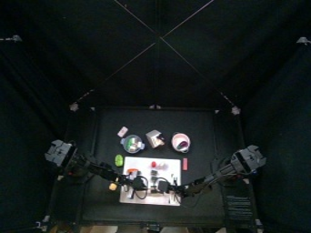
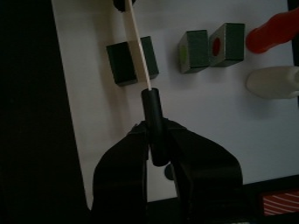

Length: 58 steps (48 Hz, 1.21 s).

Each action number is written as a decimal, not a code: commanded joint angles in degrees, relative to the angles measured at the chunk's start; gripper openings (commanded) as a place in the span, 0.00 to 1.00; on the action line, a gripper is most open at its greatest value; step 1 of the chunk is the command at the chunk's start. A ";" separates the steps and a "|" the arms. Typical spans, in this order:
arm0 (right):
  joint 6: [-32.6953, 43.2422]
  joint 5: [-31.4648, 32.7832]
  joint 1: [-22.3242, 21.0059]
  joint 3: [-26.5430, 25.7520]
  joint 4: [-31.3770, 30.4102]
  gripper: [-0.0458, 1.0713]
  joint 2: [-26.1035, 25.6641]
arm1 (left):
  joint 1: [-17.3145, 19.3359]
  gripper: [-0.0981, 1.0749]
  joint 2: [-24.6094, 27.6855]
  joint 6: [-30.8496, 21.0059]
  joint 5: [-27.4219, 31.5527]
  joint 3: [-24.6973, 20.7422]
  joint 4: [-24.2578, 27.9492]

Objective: Cut third and fourth piece of sushi

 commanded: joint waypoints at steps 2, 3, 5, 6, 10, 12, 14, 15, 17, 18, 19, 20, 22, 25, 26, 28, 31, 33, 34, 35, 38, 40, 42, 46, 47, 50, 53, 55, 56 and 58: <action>0.44 0.18 -0.62 -0.26 0.35 0.42 -0.70 | -1.41 0.42 0.18 0.18 0.35 -0.44 0.09; 0.44 0.18 -0.62 -0.26 0.35 0.42 -0.62 | -1.49 0.42 0.35 0.18 0.26 -0.44 0.18; 0.44 0.00 -0.62 -0.26 0.53 0.42 -0.35 | -1.49 0.42 0.62 0.18 0.26 -0.44 0.09; 0.44 -0.09 -0.70 -0.26 0.62 0.42 -0.18 | -1.41 0.42 0.88 0.26 0.26 -0.44 0.18; 0.44 -0.97 -0.79 -0.26 0.97 0.42 0.79 | -1.41 0.42 1.67 0.18 0.35 -0.53 0.09; 0.44 -1.32 -0.88 -0.18 1.32 0.42 1.49 | -1.41 0.42 2.37 0.18 0.35 -0.62 0.18; 0.44 -1.58 -0.88 0.00 1.58 0.42 2.20 | -1.41 0.42 3.08 0.18 0.35 -0.62 0.09; 0.44 -1.76 -0.88 0.09 1.76 0.42 2.64 | -1.41 0.42 3.34 0.18 0.35 -0.62 0.09; 0.44 -2.02 -0.97 0.18 2.11 0.42 3.52 | -1.41 0.42 4.13 0.09 0.44 -0.53 0.09; 0.53 -2.20 -0.97 0.18 2.20 0.42 3.87 | -1.41 0.42 4.39 0.09 0.53 -0.44 0.09; 0.53 -2.37 -0.97 0.26 2.46 0.42 4.39 | -1.41 0.42 4.75 0.09 0.62 -0.44 0.00; 0.53 -2.55 -0.97 0.35 2.64 0.42 4.66 | -1.41 0.42 5.01 0.09 0.70 -0.35 0.09; 0.53 -2.64 -0.97 0.26 2.81 0.42 5.10 | -1.32 0.42 5.62 0.09 0.97 -0.44 0.09; 0.53 -2.90 -0.97 0.18 3.08 0.42 5.45 | -1.41 0.42 6.06 0.09 1.23 -0.53 0.00; 0.53 -3.08 -0.88 0.18 3.08 0.42 5.45 | -1.41 0.42 6.15 0.09 1.41 -0.53 0.00; 0.62 -3.16 -0.88 0.18 3.25 0.42 5.45 | -1.41 0.42 6.06 0.09 1.49 -0.62 0.09; 0.62 -3.25 -0.88 0.09 3.34 0.42 5.36 | -1.41 0.43 5.89 0.09 1.49 -0.53 0.00; 0.62 -3.25 -0.79 0.00 3.43 0.42 5.27 | -1.41 0.42 5.62 0.09 1.49 -0.53 0.09; 0.62 -3.25 -0.70 -0.09 3.34 0.42 5.19 | -1.41 0.42 5.45 0.09 1.58 -0.53 0.09; 0.62 -3.25 -0.62 -0.09 3.34 0.42 5.10 | -1.41 0.42 5.36 0.09 1.58 -0.53 0.09; 0.62 -3.25 -0.53 -0.26 3.43 0.42 4.92 | -1.49 0.42 4.92 0.00 1.93 -0.35 0.09; 0.62 -3.25 -0.44 -0.35 3.34 0.42 4.83 | -1.76 0.43 4.66 0.00 2.29 -0.26 0.09; 0.70 -3.25 -0.44 -0.44 3.43 0.42 4.66 | -1.93 0.42 4.39 0.00 2.81 -0.26 0.00; 0.70 -3.25 -0.26 -0.70 3.43 0.42 4.57 | -2.37 0.42 4.13 -0.09 3.69 -0.26 0.00; 0.70 -3.25 -0.18 -0.79 3.43 0.42 4.57 | -2.46 0.43 4.04 -0.09 3.78 -0.26 0.09; 0.62 -3.25 0.00 -1.14 3.34 0.42 4.57 | -2.81 0.42 4.04 -0.09 4.04 -0.44 0.00; 0.62 -3.34 0.18 -1.32 3.43 0.42 4.57 | -3.16 0.42 4.04 -0.09 4.13 -0.53 -0.18; 0.62 -3.16 0.35 -1.49 3.34 0.42 4.57 | -3.34 0.42 3.96 0.00 4.13 -0.53 -0.26; 0.62 -3.16 0.53 -1.49 3.34 0.42 4.57 | -3.43 0.42 3.96 0.00 4.04 -0.62 -0.26; 0.62 -3.16 0.62 -1.67 3.34 0.42 4.57 | -3.60 0.42 3.96 0.00 4.04 -0.53 -0.26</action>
